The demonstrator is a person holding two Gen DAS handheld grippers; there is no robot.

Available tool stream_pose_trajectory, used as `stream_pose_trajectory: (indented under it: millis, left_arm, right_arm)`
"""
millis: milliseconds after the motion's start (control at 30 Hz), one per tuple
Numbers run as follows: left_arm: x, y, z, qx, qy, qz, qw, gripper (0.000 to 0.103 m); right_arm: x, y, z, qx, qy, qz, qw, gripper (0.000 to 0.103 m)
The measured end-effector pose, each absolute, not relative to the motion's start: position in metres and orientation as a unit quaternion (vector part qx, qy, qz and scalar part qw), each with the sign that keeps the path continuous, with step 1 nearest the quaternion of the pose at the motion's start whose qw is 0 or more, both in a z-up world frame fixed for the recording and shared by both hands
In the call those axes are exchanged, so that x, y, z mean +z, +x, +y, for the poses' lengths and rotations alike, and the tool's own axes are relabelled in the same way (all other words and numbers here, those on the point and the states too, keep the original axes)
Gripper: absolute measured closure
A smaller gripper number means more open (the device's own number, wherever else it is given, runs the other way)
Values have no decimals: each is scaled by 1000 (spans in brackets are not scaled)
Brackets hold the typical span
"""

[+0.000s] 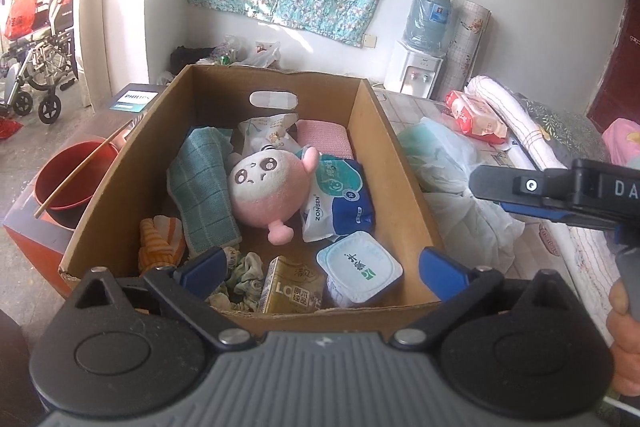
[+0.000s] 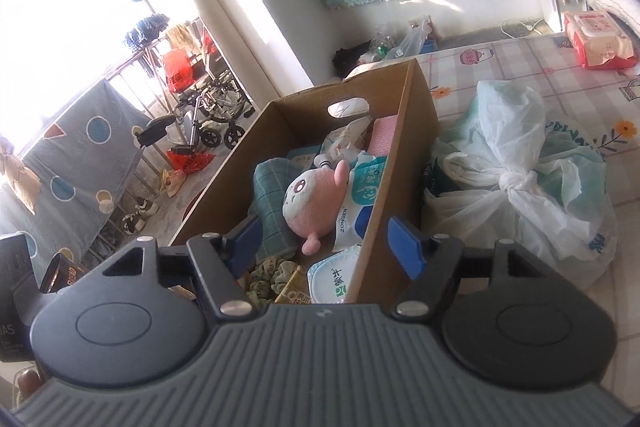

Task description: Organize soft objects

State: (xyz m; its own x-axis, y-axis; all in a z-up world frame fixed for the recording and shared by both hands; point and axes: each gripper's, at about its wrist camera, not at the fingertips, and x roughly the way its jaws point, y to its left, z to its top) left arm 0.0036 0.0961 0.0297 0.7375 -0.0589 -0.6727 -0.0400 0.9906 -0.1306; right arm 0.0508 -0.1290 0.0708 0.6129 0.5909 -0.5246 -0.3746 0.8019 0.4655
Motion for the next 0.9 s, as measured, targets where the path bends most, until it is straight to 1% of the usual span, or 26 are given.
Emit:
stream_pose_trajectory:
  millis: [100,267,500,667,900]
  left_arm:
    - [35,8,91,17,-70,368,927,0]
    - [42,14,80,73,-48,368,926,0]
    - [44,14,68,101,-15,383,918,0]
    - [45,9,65,120,3,385,915,0]
    - [50,2,62,125,2,390,912,0]
  right_arm:
    - [73,40,-144,256,151,335,894,20]
    - [75,30,-159,228,137,324,908,12]
    - [78,16,-157,211,100,321,918,2]
    - [78,12,-149,213,88,329,916,1]
    - [74,10,-142,208,78,357,907,1]
